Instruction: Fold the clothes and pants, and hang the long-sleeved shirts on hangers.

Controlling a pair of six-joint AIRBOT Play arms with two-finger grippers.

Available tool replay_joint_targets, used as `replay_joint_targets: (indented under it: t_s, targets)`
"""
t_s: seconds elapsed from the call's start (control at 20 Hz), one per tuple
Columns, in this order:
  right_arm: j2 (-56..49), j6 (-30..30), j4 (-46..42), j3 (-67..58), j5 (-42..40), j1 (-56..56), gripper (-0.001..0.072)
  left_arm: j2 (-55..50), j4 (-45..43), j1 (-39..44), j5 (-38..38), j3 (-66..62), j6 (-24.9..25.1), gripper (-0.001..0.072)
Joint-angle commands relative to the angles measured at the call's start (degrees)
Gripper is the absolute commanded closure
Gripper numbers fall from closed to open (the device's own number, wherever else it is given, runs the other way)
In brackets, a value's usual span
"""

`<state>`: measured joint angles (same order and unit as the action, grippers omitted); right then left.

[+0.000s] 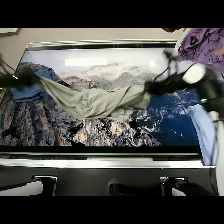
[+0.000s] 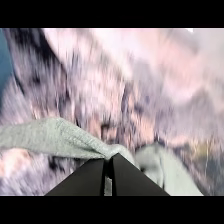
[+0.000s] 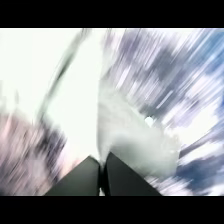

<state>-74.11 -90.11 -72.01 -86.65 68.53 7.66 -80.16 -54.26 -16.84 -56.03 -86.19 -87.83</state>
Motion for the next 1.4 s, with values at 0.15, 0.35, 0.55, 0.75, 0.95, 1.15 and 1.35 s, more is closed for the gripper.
replay_joint_targets:
  t_s: [0.15,0.35,0.55,0.75,0.95,1.15,1.35]
  targets:
    - [16.0,-3.8,-24.9,-20.8,2.3,0.0,0.0678,21.7,-20.1,-1.6,-1.4,-15.6,-9.0,0.0689]
    - [27.0,-6.4,-30.6,-20.9,2.1,0.0,0.0678,33.8,-29.1,-1.6,-1.4,-15.6,-15.3,0.0689]
    - [28.4,-10.7,-34.7,-20.9,-0.8,0.0,0.0678,37.1,-34.9,-1.6,-0.9,-15.6,-19.8,0.0689]
    - [17.7,-14.4,-34.7,-20.9,-0.5,0.0,0.0678,29.5,-27.6,-1.5,-2.3,-14.4,-18.6,0.0689]
    - [-2.5,-21.7,-30.5,-20.9,0.4,0.0,0.0677,12.0,-17.6,0.7,-4.2,-13.7,-13.8,0.0689]
    - [-22.1,-23.3,-21.3,-20.9,-3.0,0.0,0.0677,-7.4,-17.7,4.7,-1.3,-13.7,-12.5,0.0689]
    - [-33.8,-23.1,-9.9,-20.9,-1.0,0.0,0.0674,-20.3,-17.4,6.8,1.0,-13.8,-12.7,0.0689]
